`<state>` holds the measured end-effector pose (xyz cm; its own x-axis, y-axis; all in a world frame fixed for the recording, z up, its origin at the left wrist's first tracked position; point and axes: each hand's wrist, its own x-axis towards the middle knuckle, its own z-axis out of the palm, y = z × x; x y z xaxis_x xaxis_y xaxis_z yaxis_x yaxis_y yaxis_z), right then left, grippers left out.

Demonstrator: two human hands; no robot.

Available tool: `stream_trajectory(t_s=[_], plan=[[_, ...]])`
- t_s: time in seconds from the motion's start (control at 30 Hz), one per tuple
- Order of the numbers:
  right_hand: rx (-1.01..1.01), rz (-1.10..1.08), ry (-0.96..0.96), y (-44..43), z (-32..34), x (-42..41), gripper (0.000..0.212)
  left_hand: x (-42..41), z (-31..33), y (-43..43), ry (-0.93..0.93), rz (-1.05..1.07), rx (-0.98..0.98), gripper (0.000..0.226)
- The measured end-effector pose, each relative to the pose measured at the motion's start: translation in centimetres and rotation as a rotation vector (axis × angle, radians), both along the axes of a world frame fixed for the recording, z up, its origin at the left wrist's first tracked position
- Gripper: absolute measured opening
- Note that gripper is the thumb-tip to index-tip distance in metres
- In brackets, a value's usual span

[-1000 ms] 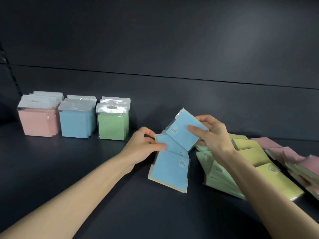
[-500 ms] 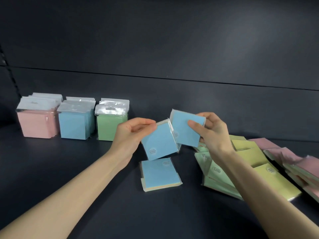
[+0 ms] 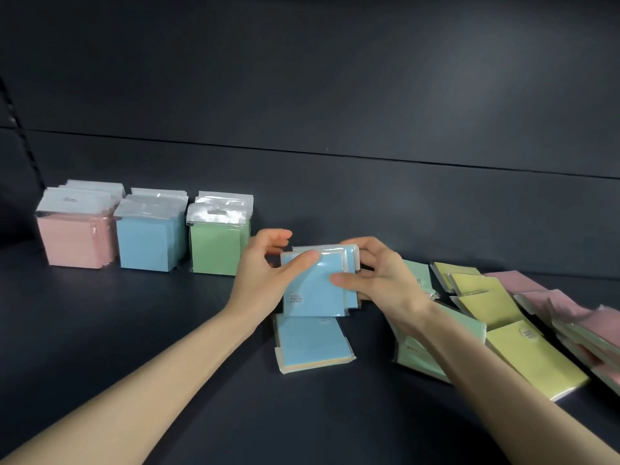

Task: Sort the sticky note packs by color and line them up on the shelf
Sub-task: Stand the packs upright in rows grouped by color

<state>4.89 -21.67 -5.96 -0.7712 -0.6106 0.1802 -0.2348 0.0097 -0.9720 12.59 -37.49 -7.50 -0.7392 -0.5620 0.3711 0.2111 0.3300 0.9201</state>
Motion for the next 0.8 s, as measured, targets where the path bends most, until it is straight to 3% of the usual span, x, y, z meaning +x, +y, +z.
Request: stream_trajectory(t_s=[0.1, 0.17, 0.37, 0.5, 0.8], plan=[[-0.068, -0.021, -0.03, 0.2, -0.2, -0.5, 0.03, 0.1, 0.2, -0.3, -0.112, -0.235, 0.159, 0.035], [-0.055, -0.036, -0.012, 0.3, -0.3, -1.0, 0.028, 0.1, 0.0, -0.4, -0.143, -0.326, 0.126, 0.03], [0.153, -0.068, 0.164, 0.3, -0.4, -1.8, 0.032, -0.5, -0.3, -0.3, -0.096, -0.243, -0.06, 0.021], [0.161, -0.123, 0.216, 0.3, 1.0, -3.1, 0.027, -2.3, 0.6, -0.9, -0.114, -0.239, -0.116, 0.021], [0.227, -0.333, 0.261, 0.8, 1.5, -6.3, 0.027, -6.3, -0.9, -2.0, -0.591, -0.233, -0.402, 0.078]])
